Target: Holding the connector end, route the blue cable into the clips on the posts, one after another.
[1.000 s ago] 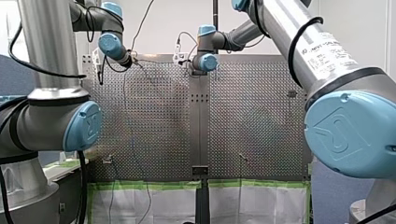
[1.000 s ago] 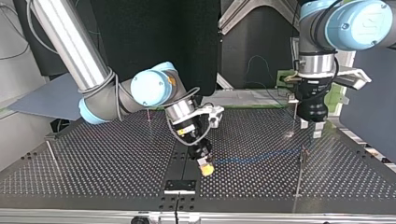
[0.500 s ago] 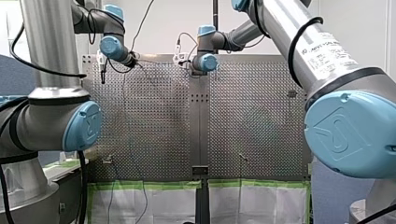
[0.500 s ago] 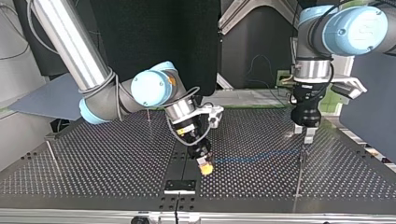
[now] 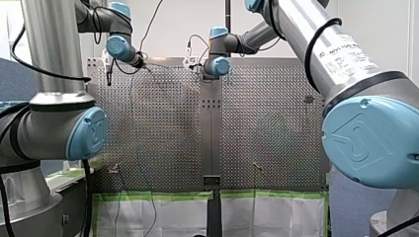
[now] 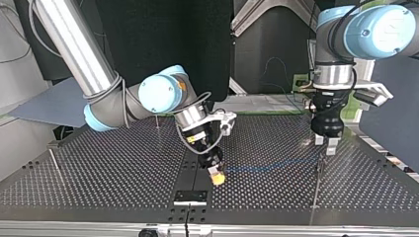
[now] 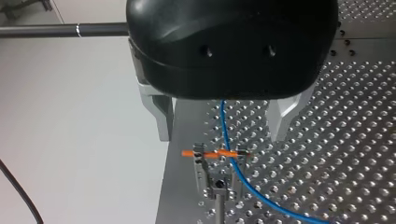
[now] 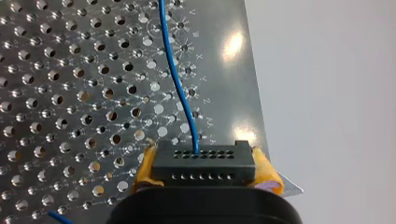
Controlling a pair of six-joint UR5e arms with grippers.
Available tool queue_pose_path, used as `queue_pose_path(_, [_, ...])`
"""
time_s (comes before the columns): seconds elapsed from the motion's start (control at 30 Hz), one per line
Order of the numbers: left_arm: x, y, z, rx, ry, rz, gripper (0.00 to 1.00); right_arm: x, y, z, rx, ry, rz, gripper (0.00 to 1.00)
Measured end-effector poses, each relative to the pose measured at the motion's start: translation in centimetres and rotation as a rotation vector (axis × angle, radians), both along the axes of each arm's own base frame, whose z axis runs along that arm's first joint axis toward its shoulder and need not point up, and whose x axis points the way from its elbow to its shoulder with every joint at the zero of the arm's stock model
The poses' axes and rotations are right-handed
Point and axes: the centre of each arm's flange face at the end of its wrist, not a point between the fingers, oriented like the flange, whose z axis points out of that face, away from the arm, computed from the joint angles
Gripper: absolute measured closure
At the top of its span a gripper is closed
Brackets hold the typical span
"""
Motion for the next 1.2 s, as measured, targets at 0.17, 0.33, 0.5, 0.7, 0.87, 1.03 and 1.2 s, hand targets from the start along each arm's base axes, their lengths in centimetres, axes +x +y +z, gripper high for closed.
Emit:
queue_pose_path(0.17, [-0.2,0.2,0.0,-0.009,0.008,0.021,0.0,0.0,0.0,0.0,-0.001,-0.001,0.0,1.0])
queue_pose_path(0.33, [-0.3,0.2,0.1,-0.012,0.006,0.027,0.0,0.0,-0.1,0.0,0.0,-0.001,0.0,1.0])
queue_pose_path(0.5, [-0.5,0.0,0.3,-0.014,0.001,0.025,0.0,0.0,-0.1,-0.1,0.002,0.0,0.0,1.0])
queue_pose_path(0.7, [-0.7,-0.2,0.4,-0.017,-0.001,0.021,0.0,0.0,-0.1,-0.1,0.004,0.0,0.002,1.0])
queue_pose_path(0.87, [-0.7,-0.3,0.4,-0.019,-0.001,0.018,0.0,0.0,-0.1,-0.2,0.004,0.001,0.002,1.0])
queue_pose_path(1.03, [-0.7,-0.5,0.4,-0.019,-0.001,0.013,0.0,0.0,-0.1,-0.2,0.005,0.001,0.002,1.0])
queue_pose_path(1.2, [-0.9,-1.1,0.4,-0.017,-0.003,-0.024,0.0,0.0,-0.1,-0.2,0.005,0.001,0.002,1.0])
